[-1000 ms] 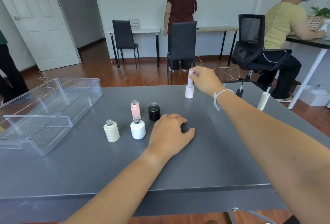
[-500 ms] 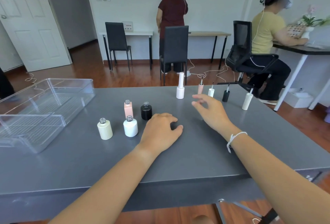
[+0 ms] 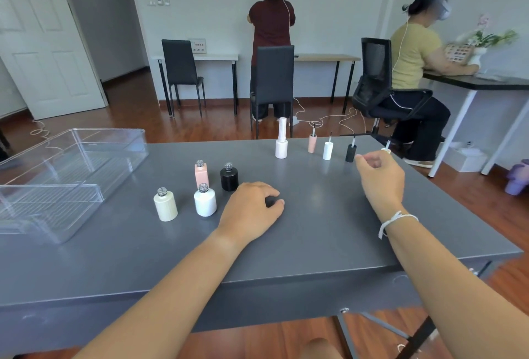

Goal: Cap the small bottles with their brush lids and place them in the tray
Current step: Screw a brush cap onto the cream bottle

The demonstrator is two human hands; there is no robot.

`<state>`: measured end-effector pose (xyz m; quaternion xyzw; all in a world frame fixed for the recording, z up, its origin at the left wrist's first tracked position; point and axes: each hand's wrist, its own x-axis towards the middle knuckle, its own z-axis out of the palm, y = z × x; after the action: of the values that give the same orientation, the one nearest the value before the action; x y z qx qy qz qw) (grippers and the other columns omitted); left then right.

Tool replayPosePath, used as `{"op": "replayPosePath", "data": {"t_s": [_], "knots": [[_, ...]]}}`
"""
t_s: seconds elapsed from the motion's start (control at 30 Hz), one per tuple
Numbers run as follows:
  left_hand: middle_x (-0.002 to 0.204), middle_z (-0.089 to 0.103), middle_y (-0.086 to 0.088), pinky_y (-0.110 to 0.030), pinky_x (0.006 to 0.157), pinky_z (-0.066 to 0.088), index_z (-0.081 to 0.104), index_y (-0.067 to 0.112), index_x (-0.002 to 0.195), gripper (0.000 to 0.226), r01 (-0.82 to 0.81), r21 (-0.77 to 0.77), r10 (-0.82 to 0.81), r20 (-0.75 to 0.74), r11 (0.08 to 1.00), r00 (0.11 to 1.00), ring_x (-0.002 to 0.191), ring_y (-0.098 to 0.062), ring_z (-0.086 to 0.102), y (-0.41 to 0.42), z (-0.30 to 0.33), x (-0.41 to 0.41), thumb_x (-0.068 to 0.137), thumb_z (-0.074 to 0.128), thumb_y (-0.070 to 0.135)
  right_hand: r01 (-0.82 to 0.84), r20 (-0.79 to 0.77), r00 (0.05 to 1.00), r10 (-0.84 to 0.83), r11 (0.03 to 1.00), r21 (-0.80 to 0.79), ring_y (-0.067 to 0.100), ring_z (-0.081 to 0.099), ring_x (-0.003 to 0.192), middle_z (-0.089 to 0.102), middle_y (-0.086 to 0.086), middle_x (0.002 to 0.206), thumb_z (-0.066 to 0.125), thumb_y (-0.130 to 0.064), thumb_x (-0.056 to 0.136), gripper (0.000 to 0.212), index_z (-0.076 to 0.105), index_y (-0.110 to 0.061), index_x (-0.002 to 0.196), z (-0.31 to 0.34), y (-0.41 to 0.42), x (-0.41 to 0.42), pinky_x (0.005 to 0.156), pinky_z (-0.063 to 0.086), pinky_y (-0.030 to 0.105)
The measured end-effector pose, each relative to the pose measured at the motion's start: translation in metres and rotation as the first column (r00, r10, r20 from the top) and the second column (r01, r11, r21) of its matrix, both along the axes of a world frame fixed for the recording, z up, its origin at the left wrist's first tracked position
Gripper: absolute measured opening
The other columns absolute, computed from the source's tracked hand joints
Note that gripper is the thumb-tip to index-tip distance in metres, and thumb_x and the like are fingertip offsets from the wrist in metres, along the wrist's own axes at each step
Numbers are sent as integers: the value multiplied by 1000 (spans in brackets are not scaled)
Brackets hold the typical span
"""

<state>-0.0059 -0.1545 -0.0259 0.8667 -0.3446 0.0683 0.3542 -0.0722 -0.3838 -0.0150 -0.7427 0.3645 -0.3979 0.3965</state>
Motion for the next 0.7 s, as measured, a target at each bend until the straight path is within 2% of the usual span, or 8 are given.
{"op": "replayPosePath", "data": {"t_s": [0.1,0.2,0.27,0.37,0.5,0.7], "knots": [[112,66,6,-19,86,38,69,16,103,25,4,-7,-4,-9,1000,1000,111,-15,52,0,0,0,85,57,28,96,35,995,-96,995,-2,20,52,78,57,-1,88,56,-37,86,19,53,-19,88,0,-3,1,68,35,29],[104,68,3,-23,84,44,70,13,97,23,11,-15,-11,-10,1000,1000,103,-16,56,0,1,0,84,58,27,207,93,973,-211,977,55,25,54,81,53,1,91,59,-40,83,30,43,-18,96,0,-12,-3,69,38,34],[102,68,1,-24,82,44,70,11,94,23,5,-12,-5,-2,1000,1000,101,-16,57,0,0,0,84,58,27,221,80,970,-230,970,104,29,58,89,57,7,106,61,-42,81,43,40,-18,110,-2,-18,-4,76,46,40],[101,68,0,-29,85,47,70,10,91,22,4,-11,-4,-13,1000,1000,103,-18,56,0,0,0,84,58,27,234,-17,972,-233,966,106,30,56,107,52,8,129,63,-43,81,60,38,-16,128,-1,-24,-1,86,44,39],[104,68,4,-27,87,45,70,15,96,22,9,-15,-9,-23,1000,1000,106,-17,55,0,0,0,84,58,28,216,-102,973,-209,974,64,30,56,109,52,9,130,58,-43,85,56,44,-14,130,2,-29,4,86,44,37],[107,67,6,-25,88,44,69,16,100,23,10,-10,-11,-35,1000,999,108,-16,55,1,1,0,84,58,28,204,-148,968,-204,979,-13,33,58,99,60,14,116,50,-37,90,38,56,-12,118,0,-36,5,79,42,36]]}}
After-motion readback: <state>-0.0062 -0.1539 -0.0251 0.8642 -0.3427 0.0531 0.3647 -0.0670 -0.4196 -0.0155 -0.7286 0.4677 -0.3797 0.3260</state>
